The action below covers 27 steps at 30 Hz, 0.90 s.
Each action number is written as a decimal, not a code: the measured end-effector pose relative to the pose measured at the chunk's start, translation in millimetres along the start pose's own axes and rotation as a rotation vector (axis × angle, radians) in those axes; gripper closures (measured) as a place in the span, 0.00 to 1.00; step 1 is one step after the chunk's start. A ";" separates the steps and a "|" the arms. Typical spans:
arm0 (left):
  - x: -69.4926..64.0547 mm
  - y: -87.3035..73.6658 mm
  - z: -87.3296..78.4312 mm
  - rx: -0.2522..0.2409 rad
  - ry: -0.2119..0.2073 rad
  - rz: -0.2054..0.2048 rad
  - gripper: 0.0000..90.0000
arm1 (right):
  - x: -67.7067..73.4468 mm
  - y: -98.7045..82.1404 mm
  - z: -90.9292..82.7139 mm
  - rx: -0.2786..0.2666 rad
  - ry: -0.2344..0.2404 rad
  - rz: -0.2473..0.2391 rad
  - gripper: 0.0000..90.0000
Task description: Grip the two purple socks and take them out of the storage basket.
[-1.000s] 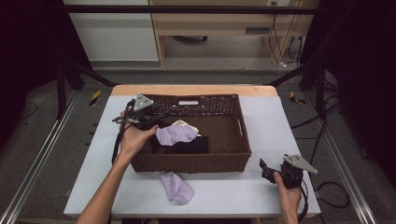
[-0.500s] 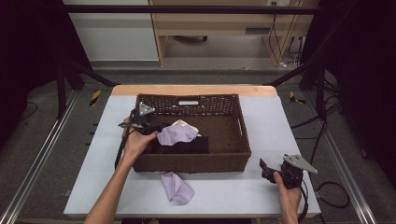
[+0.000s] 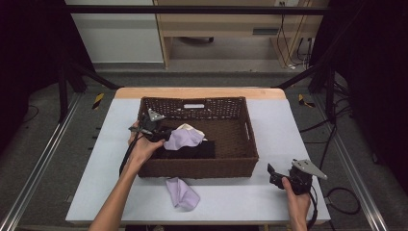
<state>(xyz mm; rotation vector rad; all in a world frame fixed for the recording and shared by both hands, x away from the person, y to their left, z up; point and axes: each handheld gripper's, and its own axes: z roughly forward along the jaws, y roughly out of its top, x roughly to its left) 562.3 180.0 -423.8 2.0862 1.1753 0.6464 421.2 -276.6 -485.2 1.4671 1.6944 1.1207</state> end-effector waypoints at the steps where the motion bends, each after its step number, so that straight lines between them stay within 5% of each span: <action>1: -0.4 -0.5 0.7 0.005 -0.008 -0.001 0.47 | -0.1 0.0 0.1 0.001 0.001 0.000 0.04; 9: -1.3 -4.8 10.8 0.120 -0.011 -0.024 0.44 | 0.2 0.0 -0.2 0.001 -0.002 -0.001 0.04; 14: 0.3 -5.6 12.6 0.147 -0.010 -0.035 0.59 | 0.3 0.0 -0.2 -0.001 -0.002 -0.001 0.04; 18: 0.4 -6.4 13.6 0.185 -0.017 -0.040 0.81 | 0.3 -0.1 -0.2 -0.004 -0.003 -0.001 0.04; 23: 1.0 -5.3 9.9 0.165 -0.035 -0.051 0.94 | 0.4 0.0 -0.6 -0.004 -0.002 0.001 0.04; 27: 2.8 -3.0 2.0 0.087 -0.047 -0.069 0.95 | 0.1 0.0 -0.4 -0.003 -0.002 0.000 0.04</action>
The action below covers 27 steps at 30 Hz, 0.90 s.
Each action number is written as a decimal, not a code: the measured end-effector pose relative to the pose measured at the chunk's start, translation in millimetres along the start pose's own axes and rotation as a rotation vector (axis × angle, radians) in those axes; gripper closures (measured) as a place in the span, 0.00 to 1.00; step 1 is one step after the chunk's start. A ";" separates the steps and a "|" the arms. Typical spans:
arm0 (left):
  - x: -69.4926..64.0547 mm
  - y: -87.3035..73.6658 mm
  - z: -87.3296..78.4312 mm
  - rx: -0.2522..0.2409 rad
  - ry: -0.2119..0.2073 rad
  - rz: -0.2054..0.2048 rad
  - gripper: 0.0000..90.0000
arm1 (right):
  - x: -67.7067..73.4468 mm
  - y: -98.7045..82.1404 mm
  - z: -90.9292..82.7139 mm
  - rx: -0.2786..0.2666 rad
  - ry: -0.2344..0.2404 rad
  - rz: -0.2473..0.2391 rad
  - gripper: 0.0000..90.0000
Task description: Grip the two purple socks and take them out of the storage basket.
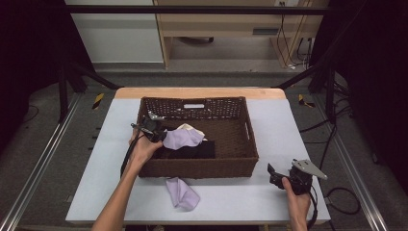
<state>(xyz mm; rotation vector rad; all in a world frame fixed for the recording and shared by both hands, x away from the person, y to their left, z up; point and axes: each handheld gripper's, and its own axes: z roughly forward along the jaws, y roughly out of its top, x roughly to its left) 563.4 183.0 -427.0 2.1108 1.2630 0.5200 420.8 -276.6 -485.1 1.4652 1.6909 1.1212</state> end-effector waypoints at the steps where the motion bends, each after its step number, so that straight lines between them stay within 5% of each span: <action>1: 0.0 0.4 -2.3 -0.027 -0.008 -0.001 0.95 | 0.0 0.0 0.0 0.001 0.000 0.001 0.04; 4: 2.0 0.7 -11.3 -0.138 -0.042 0.000 0.96 | -0.2 0.0 0.2 0.001 0.002 0.003 0.04; 10: 4.5 1.3 -24.1 -0.279 -0.087 -0.012 0.96 | -0.4 0.1 0.3 0.000 0.002 0.005 0.04; 21: -5.6 18.2 -63.4 -0.509 -0.147 0.035 0.96 | -0.6 0.2 0.2 -0.002 0.004 0.006 0.04; 27: -15.4 29.8 -89.4 -0.589 -0.183 0.052 0.96 | -0.7 0.2 0.1 -0.002 0.004 0.009 0.04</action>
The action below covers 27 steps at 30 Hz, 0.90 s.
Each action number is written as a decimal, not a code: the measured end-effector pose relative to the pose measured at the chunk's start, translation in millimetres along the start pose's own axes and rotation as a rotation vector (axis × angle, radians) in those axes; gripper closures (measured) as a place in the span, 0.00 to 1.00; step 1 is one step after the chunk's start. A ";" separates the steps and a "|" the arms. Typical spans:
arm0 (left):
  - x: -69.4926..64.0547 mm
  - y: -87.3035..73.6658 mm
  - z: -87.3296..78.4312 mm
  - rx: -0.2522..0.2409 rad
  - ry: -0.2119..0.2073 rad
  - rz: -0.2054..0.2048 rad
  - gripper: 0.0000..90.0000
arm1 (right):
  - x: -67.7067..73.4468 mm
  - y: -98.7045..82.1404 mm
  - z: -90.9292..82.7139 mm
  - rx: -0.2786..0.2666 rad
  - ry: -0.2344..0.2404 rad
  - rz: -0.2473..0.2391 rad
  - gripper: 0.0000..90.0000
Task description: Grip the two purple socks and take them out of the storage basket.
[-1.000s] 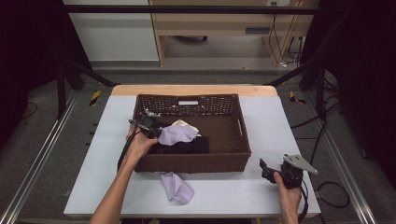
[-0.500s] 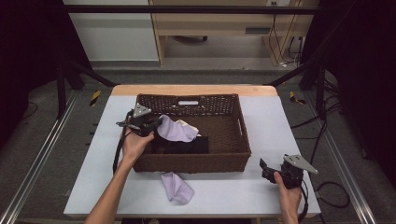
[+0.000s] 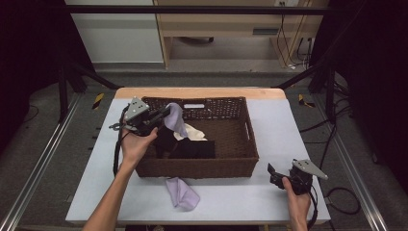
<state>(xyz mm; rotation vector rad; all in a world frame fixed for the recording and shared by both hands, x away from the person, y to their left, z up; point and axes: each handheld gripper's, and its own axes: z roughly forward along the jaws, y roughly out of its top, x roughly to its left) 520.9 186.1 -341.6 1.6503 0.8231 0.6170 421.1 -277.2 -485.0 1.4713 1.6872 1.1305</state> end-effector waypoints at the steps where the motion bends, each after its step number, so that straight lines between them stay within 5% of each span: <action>1: -2.4 3.9 -2.3 -0.013 -0.007 0.003 0.96 | 0.0 0.0 0.0 0.000 0.000 0.000 0.04; 11: -15.7 28.8 -24.7 -0.103 -0.056 -0.002 0.96 | 0.0 0.0 0.0 0.000 0.000 -0.001 0.04; 27: -45.4 58.9 -62.0 -0.203 -0.130 0.053 0.96 | 0.0 0.0 0.1 0.000 -0.001 0.000 0.04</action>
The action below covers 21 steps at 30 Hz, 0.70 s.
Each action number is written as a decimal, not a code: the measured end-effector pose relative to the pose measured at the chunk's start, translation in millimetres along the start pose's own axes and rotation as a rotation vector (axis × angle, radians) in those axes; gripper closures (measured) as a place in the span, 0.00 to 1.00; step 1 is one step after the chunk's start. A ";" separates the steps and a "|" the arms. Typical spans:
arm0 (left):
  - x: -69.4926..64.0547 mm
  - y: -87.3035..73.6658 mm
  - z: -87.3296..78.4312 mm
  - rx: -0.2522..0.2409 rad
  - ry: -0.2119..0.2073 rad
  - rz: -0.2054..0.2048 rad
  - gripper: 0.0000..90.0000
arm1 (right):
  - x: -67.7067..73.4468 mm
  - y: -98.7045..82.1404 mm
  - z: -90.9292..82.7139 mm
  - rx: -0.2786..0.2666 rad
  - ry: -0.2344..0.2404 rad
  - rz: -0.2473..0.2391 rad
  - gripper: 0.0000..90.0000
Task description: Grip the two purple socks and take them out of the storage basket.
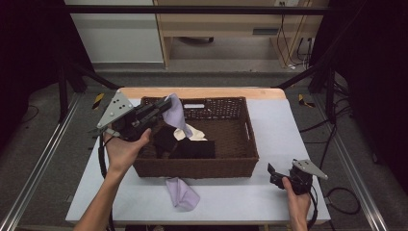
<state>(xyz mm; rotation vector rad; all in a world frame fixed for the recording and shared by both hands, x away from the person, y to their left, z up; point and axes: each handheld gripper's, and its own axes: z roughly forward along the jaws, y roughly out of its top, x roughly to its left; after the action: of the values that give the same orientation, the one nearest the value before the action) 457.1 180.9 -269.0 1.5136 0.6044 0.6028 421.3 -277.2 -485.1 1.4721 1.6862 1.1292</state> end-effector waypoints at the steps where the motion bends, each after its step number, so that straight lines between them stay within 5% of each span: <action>1: -1.6 1.2 -1.5 -0.003 -0.002 0.003 0.96 | 0.0 0.0 0.0 0.000 0.000 0.000 0.04; 21: -40.9 9.9 -47.4 -0.040 -0.102 0.038 0.96 | 0.3 -0.1 -0.2 0.000 -0.002 -0.002 0.04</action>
<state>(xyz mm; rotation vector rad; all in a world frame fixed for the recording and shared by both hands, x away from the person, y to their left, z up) 394.9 186.3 -258.2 1.5111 0.4835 0.5604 421.0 -277.0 -485.1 1.4708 1.6857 1.1269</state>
